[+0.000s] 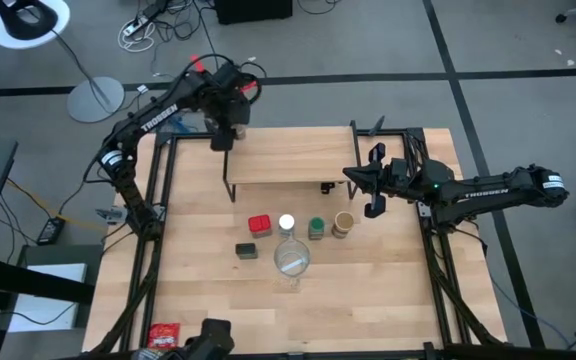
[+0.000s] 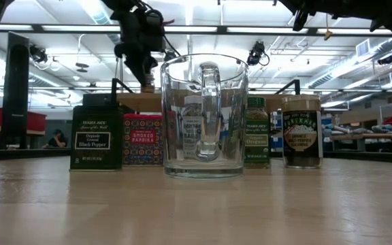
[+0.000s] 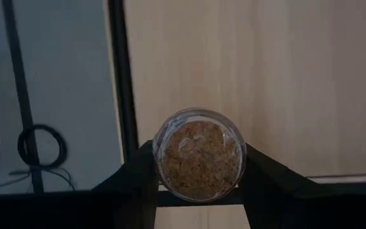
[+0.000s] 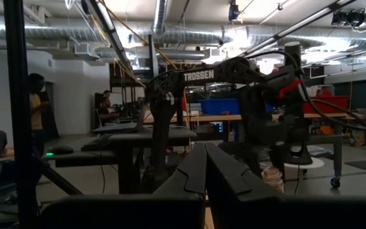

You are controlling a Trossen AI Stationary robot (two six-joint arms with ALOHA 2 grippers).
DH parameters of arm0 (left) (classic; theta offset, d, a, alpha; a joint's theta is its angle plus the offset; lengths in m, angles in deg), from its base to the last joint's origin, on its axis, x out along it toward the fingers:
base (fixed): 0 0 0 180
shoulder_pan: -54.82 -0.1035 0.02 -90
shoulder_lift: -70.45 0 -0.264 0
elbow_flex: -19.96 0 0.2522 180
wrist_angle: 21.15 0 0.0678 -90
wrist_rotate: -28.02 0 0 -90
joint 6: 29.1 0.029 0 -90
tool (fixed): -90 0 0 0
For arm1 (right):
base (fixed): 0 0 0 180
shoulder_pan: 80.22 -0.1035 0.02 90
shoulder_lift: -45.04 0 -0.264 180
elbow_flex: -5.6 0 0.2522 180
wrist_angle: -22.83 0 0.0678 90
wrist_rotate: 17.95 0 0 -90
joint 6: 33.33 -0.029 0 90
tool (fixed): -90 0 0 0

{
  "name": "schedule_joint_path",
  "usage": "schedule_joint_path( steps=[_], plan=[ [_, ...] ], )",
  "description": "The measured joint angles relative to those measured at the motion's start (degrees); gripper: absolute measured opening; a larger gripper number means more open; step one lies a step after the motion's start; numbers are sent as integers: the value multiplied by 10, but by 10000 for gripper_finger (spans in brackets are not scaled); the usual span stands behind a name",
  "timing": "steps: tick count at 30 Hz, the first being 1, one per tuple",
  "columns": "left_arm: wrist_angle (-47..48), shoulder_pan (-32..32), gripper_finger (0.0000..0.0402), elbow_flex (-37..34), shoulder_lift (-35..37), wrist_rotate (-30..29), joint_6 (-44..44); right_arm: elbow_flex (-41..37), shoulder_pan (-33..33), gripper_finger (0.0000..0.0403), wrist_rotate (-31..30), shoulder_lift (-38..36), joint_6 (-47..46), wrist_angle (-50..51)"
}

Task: Shelf spices
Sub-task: Put the transparent seasoning bottle on the shelf

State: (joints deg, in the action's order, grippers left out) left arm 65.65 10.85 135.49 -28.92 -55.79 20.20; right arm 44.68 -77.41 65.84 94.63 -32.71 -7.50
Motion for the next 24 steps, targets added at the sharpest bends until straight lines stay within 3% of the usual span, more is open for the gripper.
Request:
schedule_joint_path(
  steps=[20, 24],
  plan=[
    [-12, -3, 165, -63, -1, 33, 11, 0, 0, 3, 0, 0, 0, -6],
    [-28, -3, 185, -61, -2, 28, -4, 0, 0, 3, 0, 0, 0, -7]
  ],
)
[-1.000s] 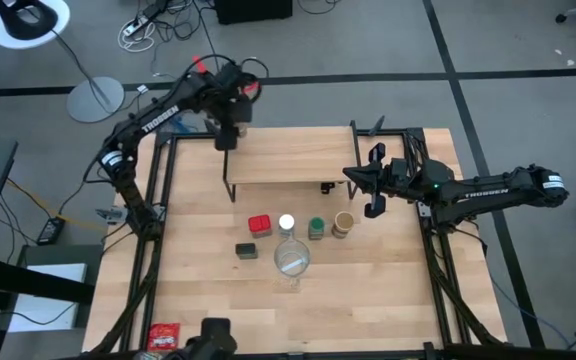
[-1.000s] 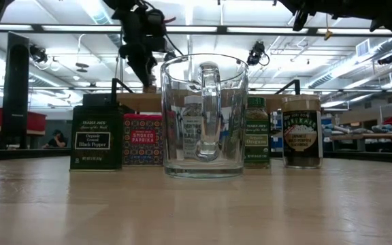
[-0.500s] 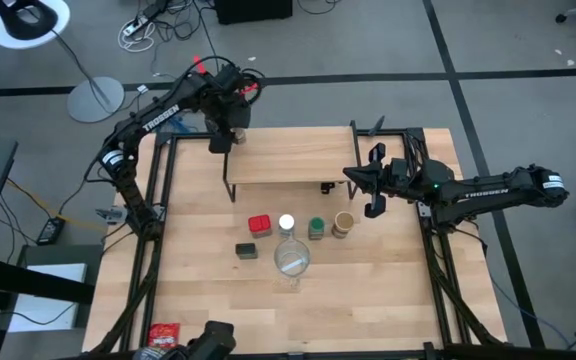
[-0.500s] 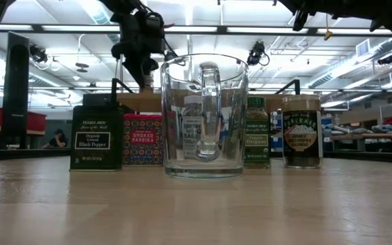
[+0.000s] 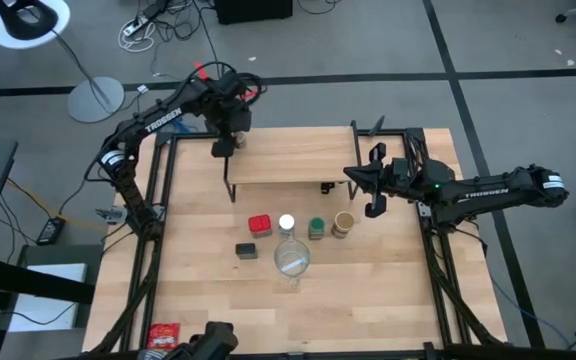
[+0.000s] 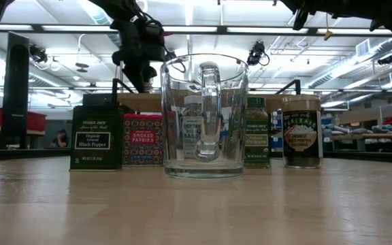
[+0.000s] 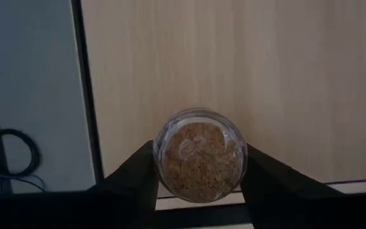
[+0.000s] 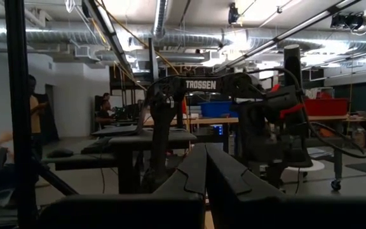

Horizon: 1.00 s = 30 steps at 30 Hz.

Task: Shelf spices
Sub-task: Put the transparent seasoning bottle on the shelf

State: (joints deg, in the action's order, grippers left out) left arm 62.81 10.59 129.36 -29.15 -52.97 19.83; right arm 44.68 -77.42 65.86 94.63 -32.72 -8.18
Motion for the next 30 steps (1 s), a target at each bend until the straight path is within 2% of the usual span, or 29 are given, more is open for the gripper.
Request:
schedule_joint_path(
  steps=[23, 30],
  plan=[
    [9, 1, 200, 20, -2, -5, -46, 0, 0, 3, 0, 0, 0, 0],
    [14, 1, 235, 21, -2, -9, -83, 0, 0, 3, 0, 0, 0, 0]
  ],
)
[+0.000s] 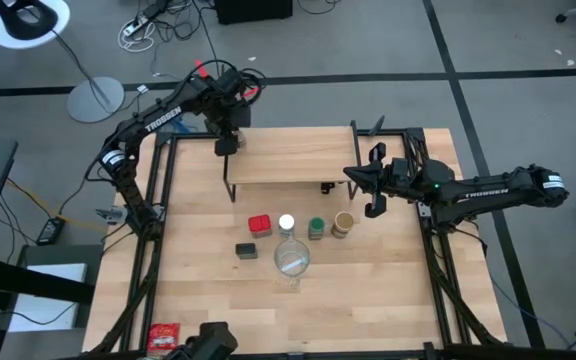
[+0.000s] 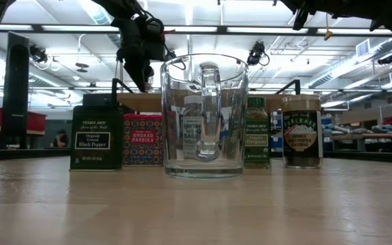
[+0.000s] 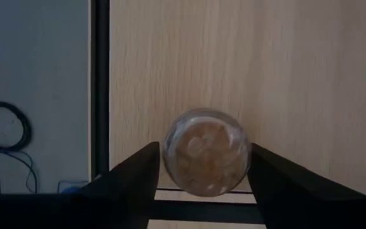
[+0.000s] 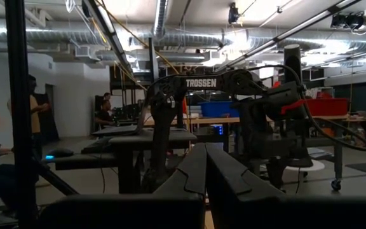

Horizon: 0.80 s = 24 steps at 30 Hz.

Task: Shelf spices
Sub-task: Put the transparent seasoning bottle on the shelf, then move the black seasoning can to the center of the table

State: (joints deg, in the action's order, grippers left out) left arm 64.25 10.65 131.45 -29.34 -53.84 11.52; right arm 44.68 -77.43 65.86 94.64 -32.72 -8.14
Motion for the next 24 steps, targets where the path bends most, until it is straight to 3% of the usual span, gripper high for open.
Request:
schedule_joint_path(
  steps=[10, 17, 24],
  plan=[
    [5, 5, 258, 8, 1, -49, -4, 0, 0, 3, 0, 0, 0, 0],
    [26, 19, 257, 89, 2, -25, -13, 0, 0, 3, 0, 0, 0, 3],
    [85, 73, 257, 178, 2, 6, -42, 0, 0, 3, 0, 0, 0, 4]
  ],
)
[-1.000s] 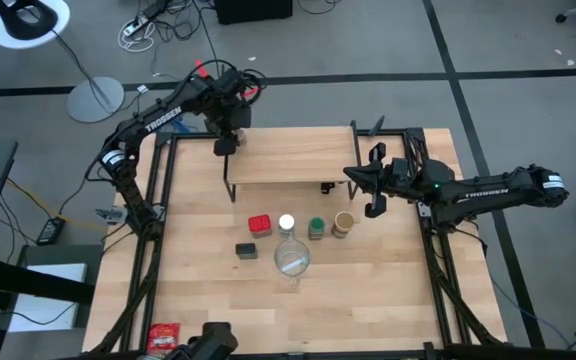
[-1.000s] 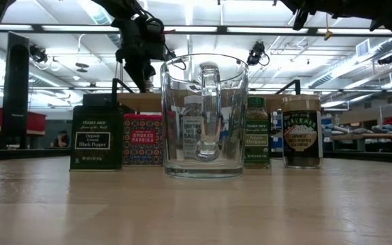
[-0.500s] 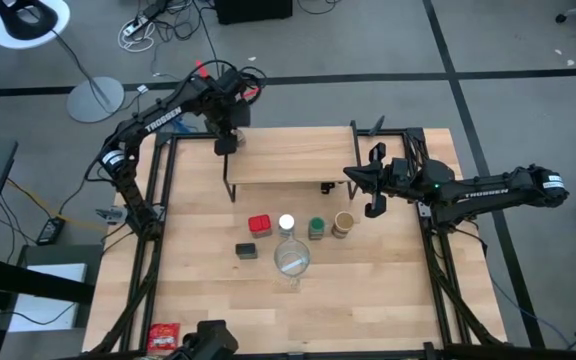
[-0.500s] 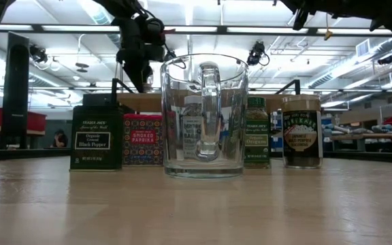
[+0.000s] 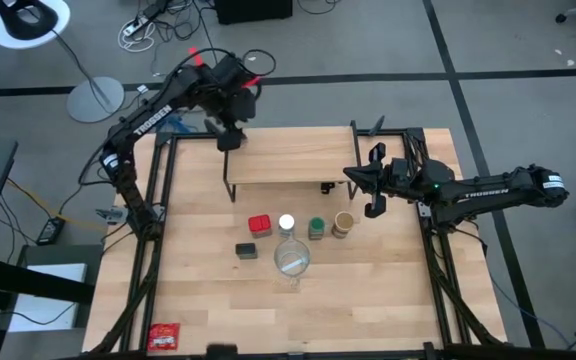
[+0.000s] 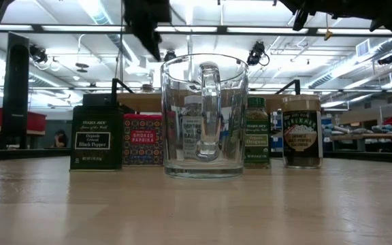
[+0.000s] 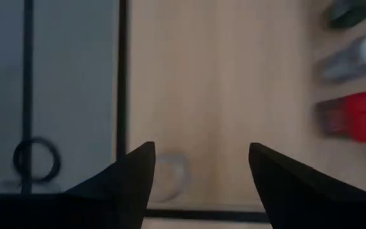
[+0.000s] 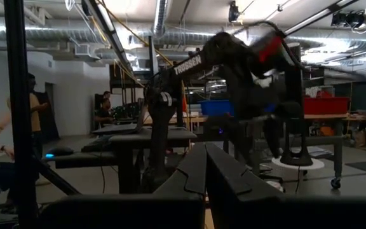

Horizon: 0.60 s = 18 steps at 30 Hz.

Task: Shelf spices
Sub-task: Move the black seasoning can to the center of the table

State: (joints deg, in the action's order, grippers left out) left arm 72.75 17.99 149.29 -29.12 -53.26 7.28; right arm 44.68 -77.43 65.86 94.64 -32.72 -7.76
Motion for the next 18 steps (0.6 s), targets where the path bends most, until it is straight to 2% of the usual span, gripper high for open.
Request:
schedule_joint_path(
  steps=[3, 6, 11, 18],
  plan=[
    [25, 40, 255, 33, 0, 37, -20, 0, 0, 3, 0, 0, 0, 2],
    [40, 88, 248, 56, 0, 44, -38, 0, 0, 3, 0, 0, 0, 5],
    [65, 177, 231, 49, 0, 9, -85, 0, 0, 3, 0, 0, 0, 4],
    [85, 295, 219, -17, 0, -37, -178, 0, 0, 3, 0, 0, 5, 6]
  ],
)
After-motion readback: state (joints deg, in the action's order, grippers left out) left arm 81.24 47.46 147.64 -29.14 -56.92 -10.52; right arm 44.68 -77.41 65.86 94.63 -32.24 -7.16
